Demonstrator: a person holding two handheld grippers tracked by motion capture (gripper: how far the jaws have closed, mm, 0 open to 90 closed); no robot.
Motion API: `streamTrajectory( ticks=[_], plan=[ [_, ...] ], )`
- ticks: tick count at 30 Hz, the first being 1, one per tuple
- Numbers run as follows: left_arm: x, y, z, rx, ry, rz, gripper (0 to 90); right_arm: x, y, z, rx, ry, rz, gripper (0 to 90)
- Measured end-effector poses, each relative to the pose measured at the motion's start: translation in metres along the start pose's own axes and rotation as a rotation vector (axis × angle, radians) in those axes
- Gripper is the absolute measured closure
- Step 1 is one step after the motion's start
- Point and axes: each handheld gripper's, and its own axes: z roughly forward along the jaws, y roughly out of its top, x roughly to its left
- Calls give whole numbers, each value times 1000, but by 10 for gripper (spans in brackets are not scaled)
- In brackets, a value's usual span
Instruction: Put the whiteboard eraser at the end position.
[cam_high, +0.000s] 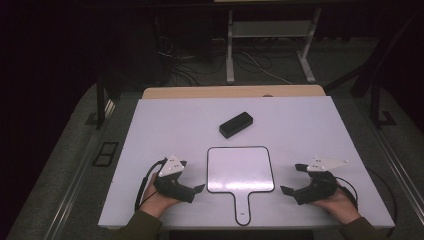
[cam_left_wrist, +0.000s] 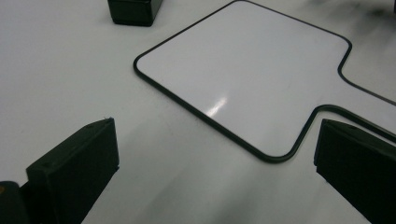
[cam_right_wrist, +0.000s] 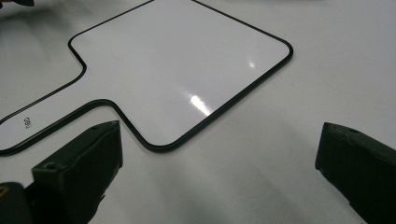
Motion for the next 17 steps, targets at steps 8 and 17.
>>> streamTrajectory(
  ticks=[8,17],
  plan=[
    [3,-3,-2,2,0,-8,0,0,0,1,5,1,-3,0],
    [3,-3,-1,16,-6,-9,0,0,0,1,5,2,-2,0]
  ],
)
